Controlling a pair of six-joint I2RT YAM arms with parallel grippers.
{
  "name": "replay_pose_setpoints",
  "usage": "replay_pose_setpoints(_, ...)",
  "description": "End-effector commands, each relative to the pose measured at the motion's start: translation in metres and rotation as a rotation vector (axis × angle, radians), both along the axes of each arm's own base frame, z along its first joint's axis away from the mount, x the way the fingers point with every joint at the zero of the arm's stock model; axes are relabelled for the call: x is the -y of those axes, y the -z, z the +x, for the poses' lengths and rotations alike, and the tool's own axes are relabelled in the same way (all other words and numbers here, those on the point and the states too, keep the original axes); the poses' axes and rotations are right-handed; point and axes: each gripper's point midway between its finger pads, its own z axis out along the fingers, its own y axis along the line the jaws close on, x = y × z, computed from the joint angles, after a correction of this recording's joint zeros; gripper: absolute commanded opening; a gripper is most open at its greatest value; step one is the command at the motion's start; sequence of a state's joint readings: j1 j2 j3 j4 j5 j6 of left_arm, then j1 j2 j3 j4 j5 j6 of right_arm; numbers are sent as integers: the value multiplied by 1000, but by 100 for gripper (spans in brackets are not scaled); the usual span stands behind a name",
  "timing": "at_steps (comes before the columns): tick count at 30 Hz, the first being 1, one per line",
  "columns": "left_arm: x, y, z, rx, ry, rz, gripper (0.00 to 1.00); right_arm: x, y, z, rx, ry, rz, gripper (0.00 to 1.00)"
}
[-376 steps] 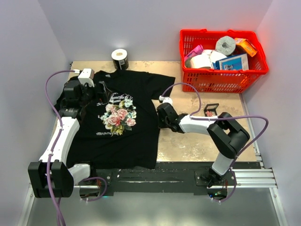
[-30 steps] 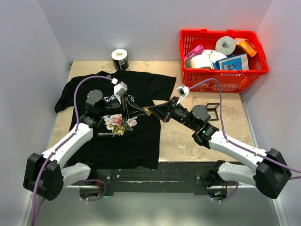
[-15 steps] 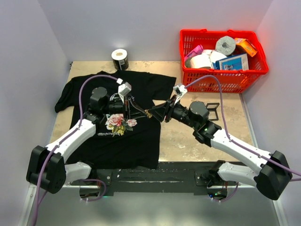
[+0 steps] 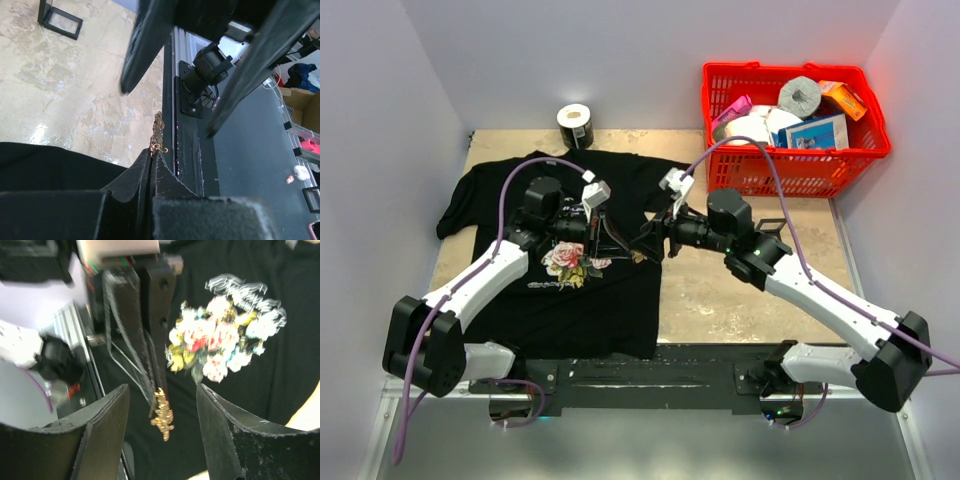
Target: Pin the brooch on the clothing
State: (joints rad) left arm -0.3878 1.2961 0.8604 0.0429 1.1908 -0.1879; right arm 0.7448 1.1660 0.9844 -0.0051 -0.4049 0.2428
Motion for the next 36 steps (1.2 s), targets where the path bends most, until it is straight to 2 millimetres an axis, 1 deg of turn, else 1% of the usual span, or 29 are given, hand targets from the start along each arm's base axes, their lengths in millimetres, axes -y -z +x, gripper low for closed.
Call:
replay_pose_setpoints(1, 3, -16, -6, 62, 55, -25, 0, -6, 9, -9, -3, -113, -78, 58)
replay_pose_setpoints(3, 4, -16, -7, 59, 58, -24, 0, -8, 18, -9, -16, -129, -104, 57)
replay_pose_setpoints(7, 5, -15, -8, 58, 62, -22, 0, -10, 19, -10, -13, -141, -100, 50)
replay_pose_setpoints(8, 5, -15, -8, 59, 62, -22, 0, -10, 19, -11, -16, -142, -99, 47)
replay_pose_setpoints(9, 5, -15, -8, 58, 64, -22, 0, -10, 19, -10, -14, -143, -96, 46)
replay_pose_setpoints(13, 6, -15, -9, 64, 68, -22, 0, -10, 18, -11, -12, -142, -90, 47)
replay_pose_setpoints(17, 6, -15, -8, 72, 67, -22, 0, -8, 14, -10, 0, -132, -88, 50)
replay_pose_setpoints(19, 5, -12, -10, 44, 68, -10, 0, -6, 10, -10, 6, -126, -90, 53)
replay_pose_setpoints(23, 5, -11, -10, 43, 67, -7, 0, -3, 6, -10, 22, -116, -91, 52)
replay_pose_setpoints(25, 5, -12, -10, 44, 67, -7, 0, -2, 8, -9, 20, -106, -97, 51)
replay_pose_setpoints(28, 5, -12, -10, 46, 67, -7, 0, -1, 7, -9, 25, -102, -99, 46)
replay_pose_setpoints(29, 6, -13, -11, 47, 69, -8, 0, -1, 8, -9, 24, -104, -102, 42)
replay_pose_setpoints(33, 6, -13, -11, 46, 70, -7, 0, -1, 12, -9, 18, -111, -111, 33)
replay_pose_setpoints(34, 6, -12, -12, 46, 72, -7, 0, -3, 16, -9, 10, -114, -118, 33)
replay_pose_setpoints(36, 6, -12, -12, 46, 72, -6, 0, -3, 17, -9, 9, -116, -120, 31)
